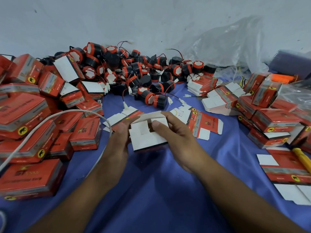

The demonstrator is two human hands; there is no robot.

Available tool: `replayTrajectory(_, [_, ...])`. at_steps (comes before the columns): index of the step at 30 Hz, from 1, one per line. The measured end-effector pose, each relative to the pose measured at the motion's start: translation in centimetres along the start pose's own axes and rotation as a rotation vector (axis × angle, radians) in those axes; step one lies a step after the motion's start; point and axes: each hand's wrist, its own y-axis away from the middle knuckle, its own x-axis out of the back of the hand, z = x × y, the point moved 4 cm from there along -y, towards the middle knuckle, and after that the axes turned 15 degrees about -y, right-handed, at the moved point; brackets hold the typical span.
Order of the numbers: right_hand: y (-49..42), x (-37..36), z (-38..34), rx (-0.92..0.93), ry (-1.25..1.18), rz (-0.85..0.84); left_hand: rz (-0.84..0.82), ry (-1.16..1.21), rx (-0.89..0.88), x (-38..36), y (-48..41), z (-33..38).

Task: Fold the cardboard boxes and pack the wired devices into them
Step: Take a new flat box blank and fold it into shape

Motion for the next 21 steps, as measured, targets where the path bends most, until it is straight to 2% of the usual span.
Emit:
replayTrajectory(2, [0.1,0.2,0.1,0.025,0.054,0.035,-0.059,-0.122,-0.085,-0.2,0.5,0.0])
replayTrajectory(4, [0.4,0.3,0.3,0.061,0.149,0.052,-0.106,-0.133,-0.082,-0.2,1.0,-0.5])
replayTrajectory(8, [1.3,-0.7,0.3,0.142,0.274,0.038,0.095,-0.195,-0.062,0.7,0.9,-0.3])
replayTrajectory(11, [1.3,-0.7,0.4,0.179,0.291,0.175,0.253,-0.346,-0.045,1.0,1.5,-0.2])
replayTrajectory(13, [1.3,-0.6,0.7,0.196,0.266,0.285,0.249,-0.460,-0.069,0.6,1.9,0.1])
replayTrajectory(15, [1.5,-0.9,1.0,0.193,0.206,0.343,0.166,-0.613,-0.156,-0.1,2.2,0.6])
replayTrajectory(18, [1.5,-1.3,1.8,0.125,0.194,0.302,0.076,-0.775,-0.242,-0.6,2.2,0.8])
replayTrajectory(21, [1.2,-1.4,2.4,-0.014,0.070,0.165,0.078,-0.845,-0.326,-0.1,1.9,1.5])
